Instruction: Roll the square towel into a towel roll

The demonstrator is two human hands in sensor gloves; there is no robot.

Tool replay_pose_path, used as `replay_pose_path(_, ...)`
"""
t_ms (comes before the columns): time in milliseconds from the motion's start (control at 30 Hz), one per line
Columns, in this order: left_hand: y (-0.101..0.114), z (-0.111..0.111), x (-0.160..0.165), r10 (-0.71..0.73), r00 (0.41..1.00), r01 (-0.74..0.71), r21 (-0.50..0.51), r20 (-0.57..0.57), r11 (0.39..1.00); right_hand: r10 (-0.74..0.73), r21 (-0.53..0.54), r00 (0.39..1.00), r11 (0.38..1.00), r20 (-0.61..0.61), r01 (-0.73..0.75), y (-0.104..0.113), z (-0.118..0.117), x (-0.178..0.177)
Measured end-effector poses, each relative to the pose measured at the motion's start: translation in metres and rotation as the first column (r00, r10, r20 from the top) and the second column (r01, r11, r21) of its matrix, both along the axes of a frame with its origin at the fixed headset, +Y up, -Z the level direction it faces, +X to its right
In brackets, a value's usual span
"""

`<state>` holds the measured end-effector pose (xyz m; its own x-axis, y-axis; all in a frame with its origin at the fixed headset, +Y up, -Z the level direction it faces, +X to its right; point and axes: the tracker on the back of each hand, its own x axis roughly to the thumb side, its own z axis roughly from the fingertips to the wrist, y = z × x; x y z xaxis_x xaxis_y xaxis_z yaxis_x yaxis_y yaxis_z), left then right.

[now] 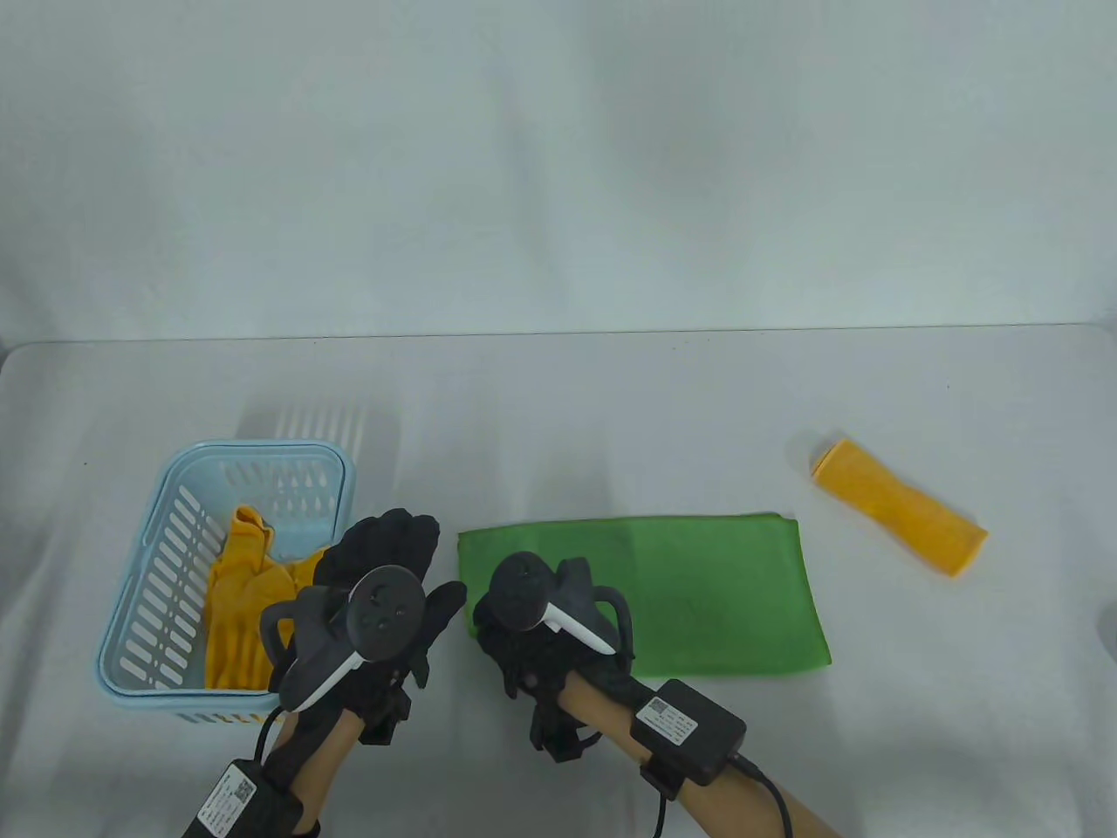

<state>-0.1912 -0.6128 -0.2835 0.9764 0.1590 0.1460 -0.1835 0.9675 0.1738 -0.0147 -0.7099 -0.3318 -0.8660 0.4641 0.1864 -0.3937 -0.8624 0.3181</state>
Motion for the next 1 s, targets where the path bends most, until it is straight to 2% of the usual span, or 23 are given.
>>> replay_pose_path(333, -0.006, 0.000, 0.007, -0.018, 1.000, 0.019, -0.021, 0.021, 1.000, -0.209, 0.051, 0.969, 0.978, 0.130, 0.204, 0.040, -0.011, 0.041)
replay_pose_path(467, -0.010, 0.000, 0.012, -0.009, 0.999, 0.011, -0.048, 0.049, 0.999, -0.279, 0.070, 0.950, 0.960, 0.142, 0.271, 0.057, -0.013, 0.055)
replay_pose_path(667, -0.026, -0.005, 0.023, -0.004, 0.995, 0.018, -0.143, 0.097, 0.990, -0.321, 0.088, 0.938, 0.946, 0.128, 0.312, 0.076, -0.011, 0.071)
replay_pose_path(833, -0.050, -0.014, 0.035, 0.010, 0.991, 0.026, -0.275, 0.131, 0.961, -0.340, 0.083, 0.936, 0.939, 0.089, 0.334, 0.089, -0.008, 0.079)
replay_pose_path(1000, -0.070, -0.023, 0.041, 0.002, 0.992, 0.042, -0.342, 0.126, 0.939, -0.334, 0.103, 0.939, 0.940, 0.082, 0.325, 0.095, -0.004, 0.082)
